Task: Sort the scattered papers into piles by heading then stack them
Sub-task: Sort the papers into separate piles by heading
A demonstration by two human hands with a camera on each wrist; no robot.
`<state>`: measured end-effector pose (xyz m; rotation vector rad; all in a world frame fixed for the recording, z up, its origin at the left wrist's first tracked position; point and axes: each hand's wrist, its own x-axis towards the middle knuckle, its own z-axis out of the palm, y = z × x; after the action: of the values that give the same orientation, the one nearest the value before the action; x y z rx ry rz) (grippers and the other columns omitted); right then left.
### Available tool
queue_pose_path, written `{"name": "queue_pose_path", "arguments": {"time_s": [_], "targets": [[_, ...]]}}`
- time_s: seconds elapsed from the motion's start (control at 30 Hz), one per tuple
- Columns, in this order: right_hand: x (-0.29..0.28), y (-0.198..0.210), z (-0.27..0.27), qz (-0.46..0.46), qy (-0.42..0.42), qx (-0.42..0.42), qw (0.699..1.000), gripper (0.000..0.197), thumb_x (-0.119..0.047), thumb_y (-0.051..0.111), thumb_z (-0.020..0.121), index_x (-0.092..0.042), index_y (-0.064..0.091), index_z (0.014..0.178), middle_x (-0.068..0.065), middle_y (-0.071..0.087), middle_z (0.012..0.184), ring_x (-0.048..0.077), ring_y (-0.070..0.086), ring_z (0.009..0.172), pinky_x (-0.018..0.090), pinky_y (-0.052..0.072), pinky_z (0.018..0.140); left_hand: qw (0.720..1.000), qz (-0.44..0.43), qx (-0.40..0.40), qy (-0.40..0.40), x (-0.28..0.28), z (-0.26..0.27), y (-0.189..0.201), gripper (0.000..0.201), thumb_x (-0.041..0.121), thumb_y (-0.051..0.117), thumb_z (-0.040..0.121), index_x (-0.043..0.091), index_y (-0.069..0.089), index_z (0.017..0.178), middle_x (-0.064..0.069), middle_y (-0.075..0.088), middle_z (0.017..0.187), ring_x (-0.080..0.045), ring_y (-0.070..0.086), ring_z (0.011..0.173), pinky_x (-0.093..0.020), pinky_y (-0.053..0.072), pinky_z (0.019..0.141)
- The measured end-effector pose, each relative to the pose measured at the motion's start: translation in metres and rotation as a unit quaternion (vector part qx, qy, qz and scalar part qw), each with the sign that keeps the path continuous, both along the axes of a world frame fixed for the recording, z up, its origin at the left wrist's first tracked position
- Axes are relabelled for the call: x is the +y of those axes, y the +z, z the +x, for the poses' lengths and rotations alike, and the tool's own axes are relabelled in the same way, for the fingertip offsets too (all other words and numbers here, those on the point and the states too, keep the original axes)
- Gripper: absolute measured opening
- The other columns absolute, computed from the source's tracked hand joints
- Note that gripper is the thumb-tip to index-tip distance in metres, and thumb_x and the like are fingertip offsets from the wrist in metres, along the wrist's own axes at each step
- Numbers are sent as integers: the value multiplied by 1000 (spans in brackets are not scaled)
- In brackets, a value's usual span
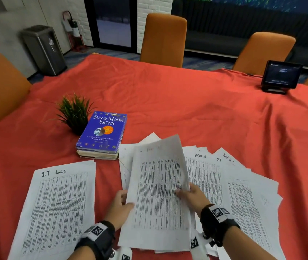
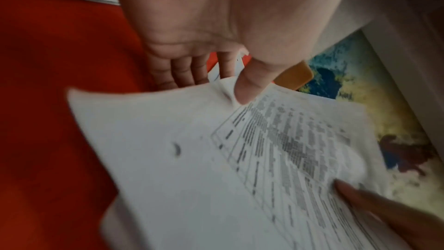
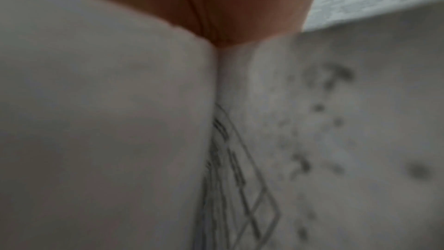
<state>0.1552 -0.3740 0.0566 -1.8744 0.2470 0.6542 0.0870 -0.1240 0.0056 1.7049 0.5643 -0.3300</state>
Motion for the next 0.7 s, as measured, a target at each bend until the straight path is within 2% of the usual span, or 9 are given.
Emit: {"name": "queue_pose_path", "arguments": {"time_s": [0.03,0.1,0.2,0.27,0.37,0.43,0.53,0.63,0.7], "targets": [[1,7,0,14,-3,-15,1000,13,-18,65,88,-7,64,94,20,69,92,32,68,87,38,55,79,999,-30,-20,28,2,5,7,38,3,59,89,18,47,122,-1,63,111,-13,63,97,-28,50,81],[5,21,1,47,-8,-41,998,10,-19,67,88,-10,64,90,14,70,90,29,68,85,35,54,79,995,-66,-49,52,4,15,25,43,9,62,89,22,46,127,2,64,114,-13,63,101,-28,49,86],[10,41,4,65,-1,-96,993,10,-19,67,87,-10,64,89,8,70,88,23,67,85,27,48,73,986,-115,-109,59,2,30,54,30,9,58,92,24,56,117,8,67,112,-10,62,107,-28,44,95],[12,50,7,69,9,-145,987,19,-21,66,89,-3,66,96,14,71,96,25,67,94,23,47,74,979,-110,-148,93,0,40,70,21,11,58,92,25,61,106,10,67,107,-10,60,107,-28,40,98],[17,63,9,97,-37,-220,970,25,-23,67,88,-7,67,108,7,74,101,15,69,96,14,50,71,964,-88,-215,126,-2,49,84,28,26,61,86,25,62,114,9,66,117,-11,57,116,-30,36,105],[19,67,11,119,-90,-273,950,28,-23,69,86,-7,67,108,2,74,99,11,70,91,17,53,73,957,-67,-253,123,-4,49,85,39,31,57,85,25,57,123,6,64,124,-11,55,121,-35,35,111],[22,65,9,136,-129,-309,933,24,-14,65,89,-5,63,112,5,73,104,14,70,96,27,56,80,955,-48,-267,117,-10,44,87,53,30,55,89,22,41,140,2,54,139,-12,48,130,-41,32,115],[26,61,5,139,-147,-323,924,20,-9,60,92,-13,60,111,1,70,105,11,67,98,25,53,80,949,-66,-282,126,-16,39,87,57,31,53,85,22,42,140,0,56,137,-15,51,129,-47,34,114],[28,60,3,139,-145,-335,921,20,-8,58,93,-16,58,112,-1,69,104,10,66,97,25,52,80,942,-75,-295,138,-20,38,91,45,24,52,90,24,47,134,3,60,132,-13,54,125,-47,36,112]]}}
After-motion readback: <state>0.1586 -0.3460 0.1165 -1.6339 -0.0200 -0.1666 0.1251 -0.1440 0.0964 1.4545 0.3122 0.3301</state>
